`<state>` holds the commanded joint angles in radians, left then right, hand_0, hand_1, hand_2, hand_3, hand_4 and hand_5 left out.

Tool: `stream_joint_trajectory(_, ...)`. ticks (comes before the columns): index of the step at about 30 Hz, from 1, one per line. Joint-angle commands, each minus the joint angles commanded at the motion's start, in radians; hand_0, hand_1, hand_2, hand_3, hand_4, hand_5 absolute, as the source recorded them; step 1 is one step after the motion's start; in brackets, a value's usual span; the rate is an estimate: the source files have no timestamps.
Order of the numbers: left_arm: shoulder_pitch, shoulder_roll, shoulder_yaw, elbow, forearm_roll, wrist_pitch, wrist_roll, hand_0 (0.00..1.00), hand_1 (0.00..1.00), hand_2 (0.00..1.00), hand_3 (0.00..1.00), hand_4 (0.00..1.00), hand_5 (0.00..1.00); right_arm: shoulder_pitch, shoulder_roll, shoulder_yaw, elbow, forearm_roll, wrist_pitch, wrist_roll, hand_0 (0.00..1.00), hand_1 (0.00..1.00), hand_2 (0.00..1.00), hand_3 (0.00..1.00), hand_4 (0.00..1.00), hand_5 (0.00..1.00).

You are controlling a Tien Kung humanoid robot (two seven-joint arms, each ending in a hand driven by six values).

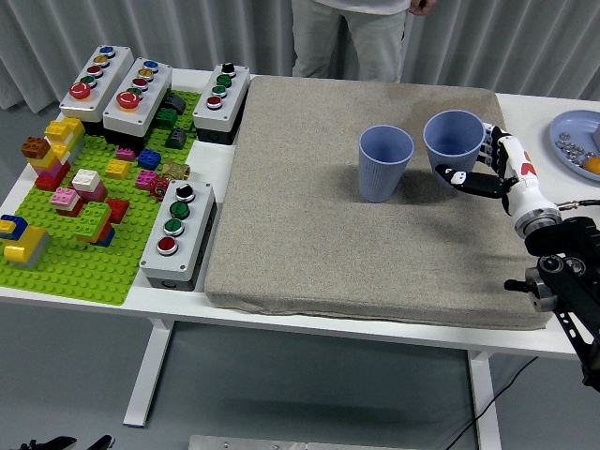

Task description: Pick cup pour cup place

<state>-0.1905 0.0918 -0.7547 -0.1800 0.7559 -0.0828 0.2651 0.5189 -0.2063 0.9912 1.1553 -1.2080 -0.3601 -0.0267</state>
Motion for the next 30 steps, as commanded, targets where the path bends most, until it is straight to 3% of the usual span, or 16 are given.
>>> stream_joint_trajectory(8,-0.005,0.001,0.003,0.000,-0.004,0.000,0.000,0.764,0.769,0.832,0.700,0.500,0.998,0.041,-0.002,-0.024,-0.002,-0.063,-0.011,-0.001,0.793,0.600,0.507,0.595,0.712,0.036)
stream_joint_trajectory(30,0.001,0.003,0.009,0.000,-0.005,0.000,0.002,0.765,0.770,0.832,0.700,0.500,0.998,0.066,0.020,-0.070,0.005,-0.454,-0.094,0.024,0.799,0.601,0.501,0.591,0.703,0.039)
